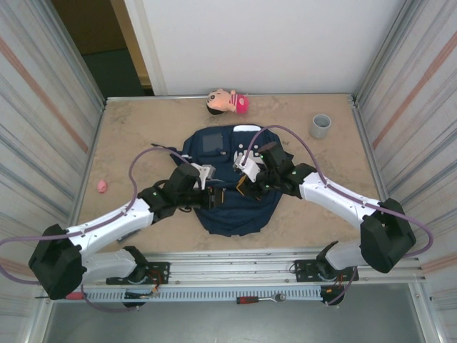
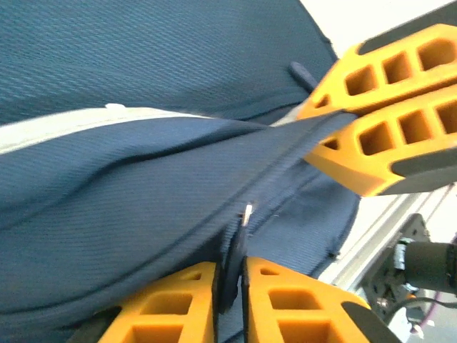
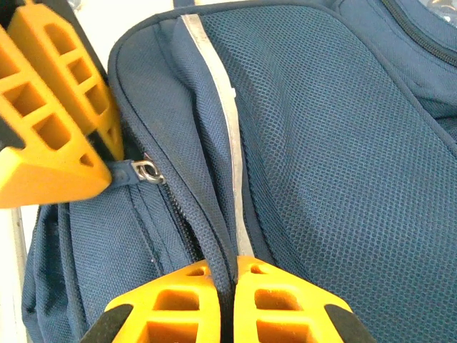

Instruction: Pack the student bag

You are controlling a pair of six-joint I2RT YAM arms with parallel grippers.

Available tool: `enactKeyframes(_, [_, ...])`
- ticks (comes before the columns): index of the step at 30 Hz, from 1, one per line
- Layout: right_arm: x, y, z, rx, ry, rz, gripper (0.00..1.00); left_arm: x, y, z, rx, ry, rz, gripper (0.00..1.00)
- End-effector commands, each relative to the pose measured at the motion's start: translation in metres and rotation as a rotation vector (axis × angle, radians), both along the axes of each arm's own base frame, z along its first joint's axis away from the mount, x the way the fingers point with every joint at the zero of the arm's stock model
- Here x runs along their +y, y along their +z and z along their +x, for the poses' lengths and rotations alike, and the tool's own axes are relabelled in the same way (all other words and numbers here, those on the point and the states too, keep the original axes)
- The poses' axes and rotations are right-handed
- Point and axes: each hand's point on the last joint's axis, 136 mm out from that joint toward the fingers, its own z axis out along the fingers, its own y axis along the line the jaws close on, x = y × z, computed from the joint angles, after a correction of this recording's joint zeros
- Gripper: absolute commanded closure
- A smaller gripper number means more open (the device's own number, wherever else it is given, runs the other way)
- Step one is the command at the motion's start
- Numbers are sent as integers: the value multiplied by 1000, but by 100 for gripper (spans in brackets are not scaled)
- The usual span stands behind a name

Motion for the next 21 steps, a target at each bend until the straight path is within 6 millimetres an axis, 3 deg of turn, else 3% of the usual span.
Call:
enactKeyframes(1, [13, 32, 1, -7, 17, 92, 100, -6, 14, 8, -43, 3, -27, 94])
enactKeyframes(5, [5, 34, 3, -9, -2, 93, 100, 3, 7, 9, -30, 40, 31, 100])
enactKeyframes(12, [-28, 30, 3, 1, -40, 72, 100, 55, -23, 2, 49, 164, 186, 100])
enactKeyframes(16, [-46, 16, 8, 4, -87, -33, 100, 74, -25, -1, 19, 208, 167, 100])
enactKeyframes(21, [-31, 23, 6, -42, -75, -44, 71, 63, -13, 4, -44, 159, 77, 100])
